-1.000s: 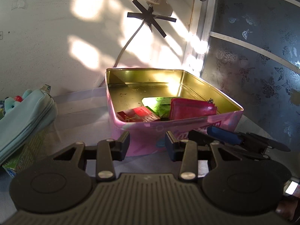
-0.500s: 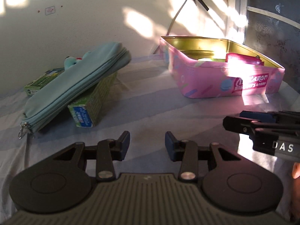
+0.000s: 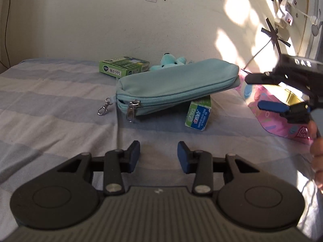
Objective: Organize objects
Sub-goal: 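Close the right gripper on the light-blue pencil case, then lift the pencil case off the bed with the right gripper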
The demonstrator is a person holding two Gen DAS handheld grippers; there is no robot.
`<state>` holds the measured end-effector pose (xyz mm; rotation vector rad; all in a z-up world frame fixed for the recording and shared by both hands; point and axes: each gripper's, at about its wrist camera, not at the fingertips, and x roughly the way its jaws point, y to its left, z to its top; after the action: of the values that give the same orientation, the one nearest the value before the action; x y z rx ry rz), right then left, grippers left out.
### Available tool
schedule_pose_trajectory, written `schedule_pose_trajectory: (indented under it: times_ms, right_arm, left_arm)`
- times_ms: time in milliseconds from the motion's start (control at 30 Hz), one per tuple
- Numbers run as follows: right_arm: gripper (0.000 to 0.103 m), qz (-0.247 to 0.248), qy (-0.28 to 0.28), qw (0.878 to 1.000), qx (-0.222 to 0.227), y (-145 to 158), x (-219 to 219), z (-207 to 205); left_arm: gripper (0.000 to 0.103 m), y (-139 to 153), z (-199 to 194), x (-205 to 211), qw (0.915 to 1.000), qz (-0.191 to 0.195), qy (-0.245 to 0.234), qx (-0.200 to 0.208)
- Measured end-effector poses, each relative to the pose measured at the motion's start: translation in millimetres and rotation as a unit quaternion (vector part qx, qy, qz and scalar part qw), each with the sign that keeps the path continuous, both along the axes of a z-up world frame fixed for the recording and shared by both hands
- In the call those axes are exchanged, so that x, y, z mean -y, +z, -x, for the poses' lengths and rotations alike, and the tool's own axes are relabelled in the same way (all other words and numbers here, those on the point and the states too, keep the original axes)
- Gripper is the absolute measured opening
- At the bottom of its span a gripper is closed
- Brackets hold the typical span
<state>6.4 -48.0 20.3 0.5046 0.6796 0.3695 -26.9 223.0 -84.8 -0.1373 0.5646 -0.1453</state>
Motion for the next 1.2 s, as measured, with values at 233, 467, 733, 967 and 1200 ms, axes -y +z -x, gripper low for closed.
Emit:
schedule_pose_trajectory:
  times_ms: [233,467,733,967,1200]
  right_arm:
    - [0.075,-0.025,-0.046,0.997,-0.056,-11.4,-18.8,-63.4]
    - [0.037,-0.022,-0.049,0.998,-0.038,-9.0,-15.3,-39.1]
    - [0.036,-0.025,-0.076,0.997,0.005,-3.8,40.9,51.6]
    - [0.036,-0.074,-0.141,0.986,-0.039,-34.2,137.6,139.7]
    - [0.047,-0.086,-0.209,0.972,-0.065,-52.8,202.1,186.9]
  left_arm:
    - [0.044,-2.3,2.1,4.2,0.9998,-0.02,-0.007,0.002]
    - [0.044,-3.4,-0.1,1.5,0.9998,-0.019,-0.008,0.002]
    - [0.049,-2.3,1.0,1.5,0.9997,-0.018,-0.015,0.003]
    - [0.048,-1.6,2.7,2.0,0.9997,-0.02,-0.017,0.001]
    - [0.049,5.8,7.6,13.5,0.9985,0.019,-0.047,-0.02]
